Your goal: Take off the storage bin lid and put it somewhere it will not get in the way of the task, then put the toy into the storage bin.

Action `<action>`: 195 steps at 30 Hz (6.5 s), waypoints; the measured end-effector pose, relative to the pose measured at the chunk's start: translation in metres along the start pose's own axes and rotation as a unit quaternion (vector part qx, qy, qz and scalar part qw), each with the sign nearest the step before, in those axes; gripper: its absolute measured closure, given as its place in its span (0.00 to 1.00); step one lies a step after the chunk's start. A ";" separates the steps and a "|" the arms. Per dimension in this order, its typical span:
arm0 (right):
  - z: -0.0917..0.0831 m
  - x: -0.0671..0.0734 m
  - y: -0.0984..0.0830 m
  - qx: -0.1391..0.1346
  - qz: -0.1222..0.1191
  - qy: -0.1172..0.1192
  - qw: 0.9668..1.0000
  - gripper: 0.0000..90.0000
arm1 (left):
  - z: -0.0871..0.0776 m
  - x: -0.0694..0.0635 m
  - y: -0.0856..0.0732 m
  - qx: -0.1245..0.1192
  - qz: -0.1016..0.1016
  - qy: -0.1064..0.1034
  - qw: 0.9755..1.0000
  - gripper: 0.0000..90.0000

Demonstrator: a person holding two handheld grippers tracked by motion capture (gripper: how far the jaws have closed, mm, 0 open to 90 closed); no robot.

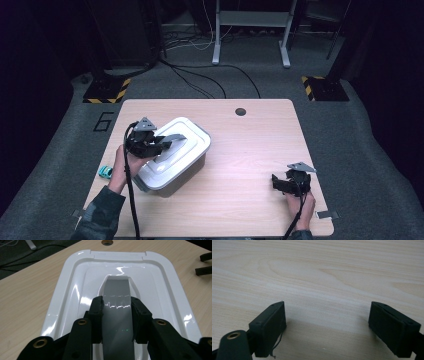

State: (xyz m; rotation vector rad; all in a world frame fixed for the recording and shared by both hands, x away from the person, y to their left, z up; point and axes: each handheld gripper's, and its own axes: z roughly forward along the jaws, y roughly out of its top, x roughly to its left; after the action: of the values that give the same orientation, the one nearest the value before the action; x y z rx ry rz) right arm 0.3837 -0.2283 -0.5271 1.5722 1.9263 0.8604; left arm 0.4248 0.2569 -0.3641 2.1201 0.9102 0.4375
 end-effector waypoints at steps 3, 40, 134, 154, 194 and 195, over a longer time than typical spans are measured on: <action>0.000 0.000 0.000 0.000 0.000 0.000 1.000 0.15 | -0.004 0.002 0.003 -0.004 0.000 0.002 1.000 0.74; 0.001 0.000 0.000 0.003 -0.003 0.000 1.000 0.12 | -0.040 0.067 0.014 -0.054 -0.100 0.107 0.988 0.74; 0.001 0.000 0.000 0.003 -0.003 -0.002 1.000 0.11 | 0.057 0.189 -0.071 0.013 -0.260 0.175 0.950 0.74; 0.001 0.000 0.000 0.003 -0.003 -0.002 1.000 0.11 | 0.083 0.184 -0.084 0.069 -0.255 0.168 0.950 0.73; 0.001 0.000 0.000 0.003 -0.003 -0.003 1.000 0.11 | 0.026 0.169 -0.110 0.052 -0.210 0.119 0.969 0.10; 0.001 0.000 0.000 0.003 -0.003 -0.003 1.000 0.12 | 0.025 0.168 -0.111 0.052 -0.212 0.122 0.968 0.08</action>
State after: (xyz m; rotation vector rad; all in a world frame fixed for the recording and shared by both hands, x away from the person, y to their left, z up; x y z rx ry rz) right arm 0.3846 -0.2277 -0.5276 1.5703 1.9306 0.8475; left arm 0.5026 0.4158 -0.4630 1.9148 1.5179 0.4403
